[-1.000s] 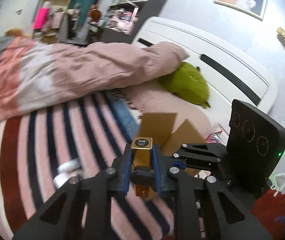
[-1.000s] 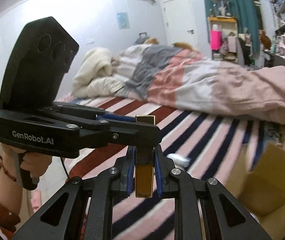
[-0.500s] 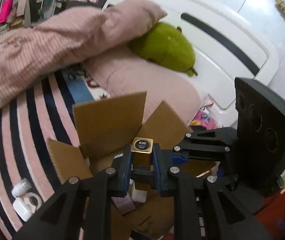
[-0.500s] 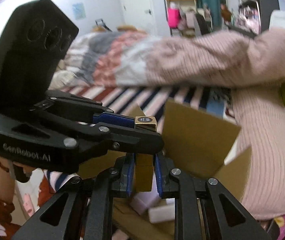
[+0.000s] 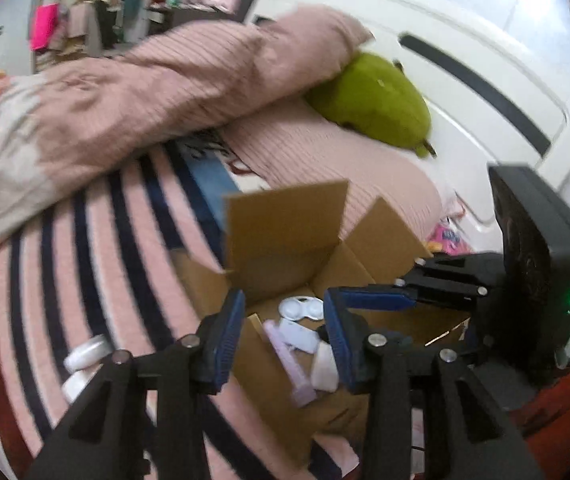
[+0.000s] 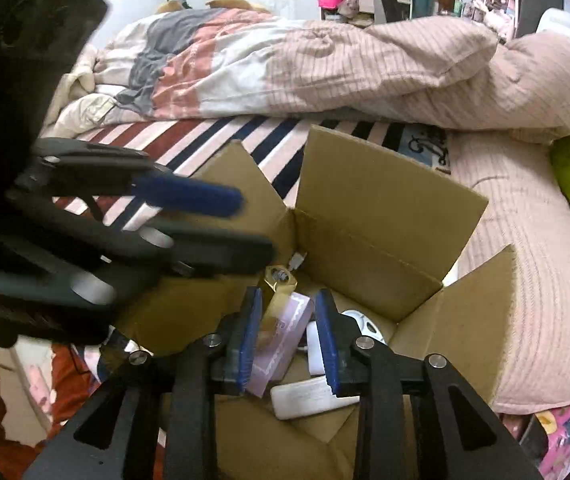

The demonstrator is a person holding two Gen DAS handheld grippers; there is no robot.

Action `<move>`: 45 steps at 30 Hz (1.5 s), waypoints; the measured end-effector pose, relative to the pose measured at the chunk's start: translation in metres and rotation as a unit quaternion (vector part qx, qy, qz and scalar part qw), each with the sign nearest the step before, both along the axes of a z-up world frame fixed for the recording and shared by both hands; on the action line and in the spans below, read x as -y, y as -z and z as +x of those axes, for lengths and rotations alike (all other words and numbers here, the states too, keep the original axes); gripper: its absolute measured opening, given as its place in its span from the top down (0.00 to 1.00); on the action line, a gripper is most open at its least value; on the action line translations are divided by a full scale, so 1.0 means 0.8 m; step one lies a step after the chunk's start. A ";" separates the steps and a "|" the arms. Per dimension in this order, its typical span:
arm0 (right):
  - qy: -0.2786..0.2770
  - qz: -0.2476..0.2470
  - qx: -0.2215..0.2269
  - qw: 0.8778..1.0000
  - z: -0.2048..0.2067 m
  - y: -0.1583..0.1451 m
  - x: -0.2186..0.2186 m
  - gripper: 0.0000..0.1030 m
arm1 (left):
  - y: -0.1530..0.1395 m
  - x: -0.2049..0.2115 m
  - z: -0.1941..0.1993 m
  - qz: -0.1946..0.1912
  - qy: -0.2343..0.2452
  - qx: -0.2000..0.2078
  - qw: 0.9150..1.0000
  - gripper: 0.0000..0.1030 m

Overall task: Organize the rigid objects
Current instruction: 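Move the right gripper back toward the earbud case, then grasp the white earbud case with the right gripper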

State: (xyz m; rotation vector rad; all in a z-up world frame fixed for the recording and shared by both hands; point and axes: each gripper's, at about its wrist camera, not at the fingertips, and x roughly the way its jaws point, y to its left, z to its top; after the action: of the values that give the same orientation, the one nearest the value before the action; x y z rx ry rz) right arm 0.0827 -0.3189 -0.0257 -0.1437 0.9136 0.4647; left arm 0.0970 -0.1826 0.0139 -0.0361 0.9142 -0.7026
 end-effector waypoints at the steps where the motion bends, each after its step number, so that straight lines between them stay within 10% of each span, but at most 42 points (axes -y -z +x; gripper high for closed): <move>1: 0.000 0.003 0.008 1.000 -0.004 -0.005 -0.002 0.77 | -0.007 -0.017 -0.002 -0.005 -0.012 0.005 1.000 0.63; 11: -0.126 0.083 0.052 0.987 -0.035 -0.048 -0.110 0.70 | -0.010 -0.196 -0.057 0.031 -0.179 0.062 0.981 0.42; 18: -0.177 0.069 -0.025 0.981 -0.016 0.035 -0.232 0.70 | 0.071 -0.274 -0.078 0.045 -0.251 0.032 0.967 0.42; 26: -0.130 -0.010 -0.021 0.991 0.037 0.125 -0.280 0.65 | 0.130 -0.302 -0.078 0.046 -0.264 0.008 0.963 0.42; 45: -0.145 -0.020 -0.028 0.989 0.055 0.150 -0.331 0.54 | 0.149 -0.327 -0.081 0.045 -0.279 -0.011 0.959 0.41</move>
State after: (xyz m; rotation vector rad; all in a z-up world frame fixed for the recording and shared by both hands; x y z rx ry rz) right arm 0.1265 -0.0545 -0.1460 -0.3050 0.9612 0.7233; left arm 0.0321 0.0789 -0.1057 -0.2144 0.8998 -0.1344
